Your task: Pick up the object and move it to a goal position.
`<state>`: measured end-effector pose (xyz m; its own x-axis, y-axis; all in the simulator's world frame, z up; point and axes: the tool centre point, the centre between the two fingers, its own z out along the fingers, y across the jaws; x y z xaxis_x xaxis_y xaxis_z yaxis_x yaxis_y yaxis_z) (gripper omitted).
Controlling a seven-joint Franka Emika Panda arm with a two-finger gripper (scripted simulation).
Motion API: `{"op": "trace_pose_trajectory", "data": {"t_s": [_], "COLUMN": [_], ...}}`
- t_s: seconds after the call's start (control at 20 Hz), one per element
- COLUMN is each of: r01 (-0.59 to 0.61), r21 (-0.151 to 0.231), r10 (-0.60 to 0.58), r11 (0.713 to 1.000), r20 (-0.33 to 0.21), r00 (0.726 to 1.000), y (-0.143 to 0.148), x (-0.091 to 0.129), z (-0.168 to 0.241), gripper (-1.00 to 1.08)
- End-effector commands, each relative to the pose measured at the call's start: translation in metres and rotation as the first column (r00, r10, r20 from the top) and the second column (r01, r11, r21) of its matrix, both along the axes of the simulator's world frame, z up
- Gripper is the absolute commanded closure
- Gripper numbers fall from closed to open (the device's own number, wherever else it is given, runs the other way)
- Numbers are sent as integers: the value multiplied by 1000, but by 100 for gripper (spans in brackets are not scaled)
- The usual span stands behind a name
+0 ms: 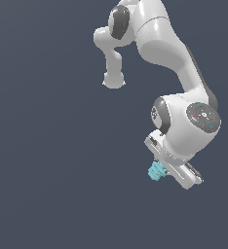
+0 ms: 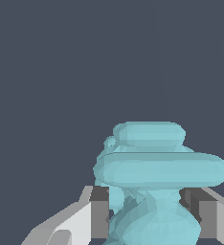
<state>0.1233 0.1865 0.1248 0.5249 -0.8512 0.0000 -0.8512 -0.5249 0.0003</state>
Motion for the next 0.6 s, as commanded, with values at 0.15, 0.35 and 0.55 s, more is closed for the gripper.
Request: {"op": "trace_pose_trajectory", "data": {"t_s": [0.15,0.35,0.55], "r01": [0,0,0], "r21": [0,0,0], "r10": [0,0,0], "r11": [1000,1000,1000], "r20": [0,0,0], "r00": [1000,1000,1000], "y": [6,8,9], "x": [8,11,12], "z": [3,4,4], "gripper": [108,108,108]}}
